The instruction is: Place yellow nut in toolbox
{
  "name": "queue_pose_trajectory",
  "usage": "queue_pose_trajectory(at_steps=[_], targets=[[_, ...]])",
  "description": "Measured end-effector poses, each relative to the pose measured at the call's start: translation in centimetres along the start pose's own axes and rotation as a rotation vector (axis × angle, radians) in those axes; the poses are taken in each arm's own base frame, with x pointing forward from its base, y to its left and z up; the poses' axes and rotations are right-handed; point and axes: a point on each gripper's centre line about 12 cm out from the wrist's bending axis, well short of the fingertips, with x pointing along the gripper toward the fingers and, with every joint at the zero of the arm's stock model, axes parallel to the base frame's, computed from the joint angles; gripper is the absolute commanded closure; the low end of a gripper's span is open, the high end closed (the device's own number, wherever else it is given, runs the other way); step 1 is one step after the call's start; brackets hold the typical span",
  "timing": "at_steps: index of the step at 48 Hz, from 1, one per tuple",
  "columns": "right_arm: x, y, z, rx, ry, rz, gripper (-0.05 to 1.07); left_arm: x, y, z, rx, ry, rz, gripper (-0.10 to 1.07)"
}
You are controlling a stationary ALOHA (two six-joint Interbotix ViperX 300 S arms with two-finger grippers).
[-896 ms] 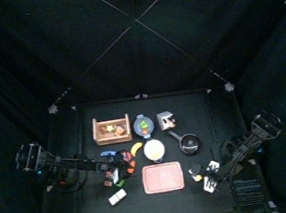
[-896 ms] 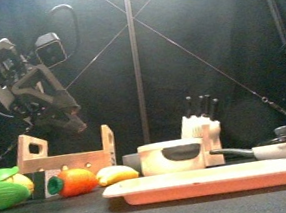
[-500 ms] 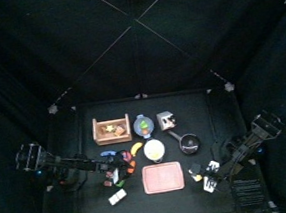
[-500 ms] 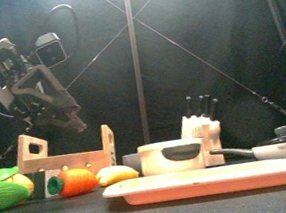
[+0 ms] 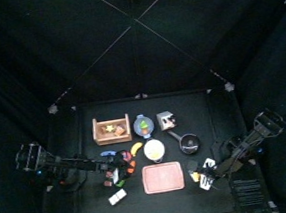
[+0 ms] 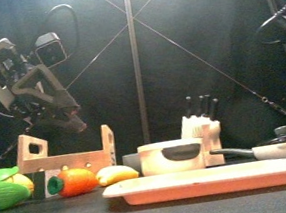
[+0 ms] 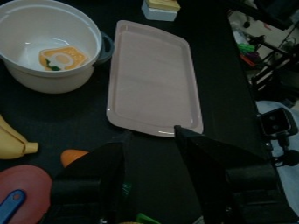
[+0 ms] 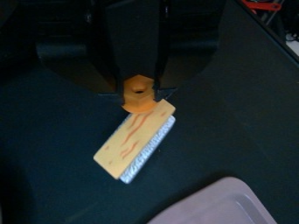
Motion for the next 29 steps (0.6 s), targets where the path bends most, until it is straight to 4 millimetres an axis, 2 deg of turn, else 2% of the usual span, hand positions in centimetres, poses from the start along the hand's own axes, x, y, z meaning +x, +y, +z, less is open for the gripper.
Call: queue_pose_trajectory(at_steps=[9, 19, 29], targets=[[-1.5, -0.2, 3.3, 0.002, -0.130, 0.031, 0.41, -1.1, -0.7, 1.5, 0.065, -0.078, -0.039, 0.15], [-2.6, -0.2, 7.4, -0.035, -0.315, 0.099, 0.41, -4.0, -1.4, 2.6, 0.135, -0.205, -0.084, 0.15], [-3.9, -0.6, 12.1, -0.088, -0.514, 0.178, 0.41, -6.8, -1.3, 2.2, 0.139, -0.268, -0.094, 0.15]])
